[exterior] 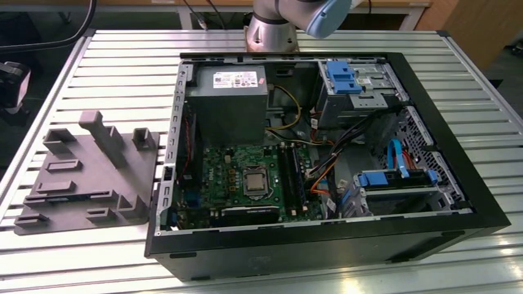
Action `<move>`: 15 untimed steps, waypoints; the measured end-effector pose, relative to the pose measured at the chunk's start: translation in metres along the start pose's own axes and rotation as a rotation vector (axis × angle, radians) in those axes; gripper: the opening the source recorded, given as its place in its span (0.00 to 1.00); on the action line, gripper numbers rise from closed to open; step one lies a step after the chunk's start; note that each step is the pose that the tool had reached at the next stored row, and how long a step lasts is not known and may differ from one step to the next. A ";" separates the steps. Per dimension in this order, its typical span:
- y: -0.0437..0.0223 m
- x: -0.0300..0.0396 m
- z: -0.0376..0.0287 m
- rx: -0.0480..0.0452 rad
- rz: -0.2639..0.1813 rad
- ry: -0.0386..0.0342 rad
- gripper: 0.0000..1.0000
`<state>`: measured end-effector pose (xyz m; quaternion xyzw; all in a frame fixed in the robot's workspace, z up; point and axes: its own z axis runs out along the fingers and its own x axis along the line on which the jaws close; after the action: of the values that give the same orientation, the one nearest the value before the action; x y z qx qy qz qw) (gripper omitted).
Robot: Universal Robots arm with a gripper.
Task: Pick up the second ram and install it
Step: 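Reach for the second ram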
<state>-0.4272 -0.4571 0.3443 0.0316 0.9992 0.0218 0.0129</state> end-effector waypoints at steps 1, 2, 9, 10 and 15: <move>-0.0002 0.0002 0.0005 0.0000 0.000 0.0000 0.11; -0.0006 0.0004 0.0012 0.0000 0.000 0.0000 0.11; -0.0029 0.0011 0.0055 0.0000 0.000 0.0005 0.11; -0.0032 0.0012 0.0061 0.0000 0.000 0.0006 0.11; -0.0047 0.0015 0.0087 0.0000 0.000 0.0011 0.11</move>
<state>-0.4288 -0.4613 0.3354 0.0316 0.9992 0.0218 0.0123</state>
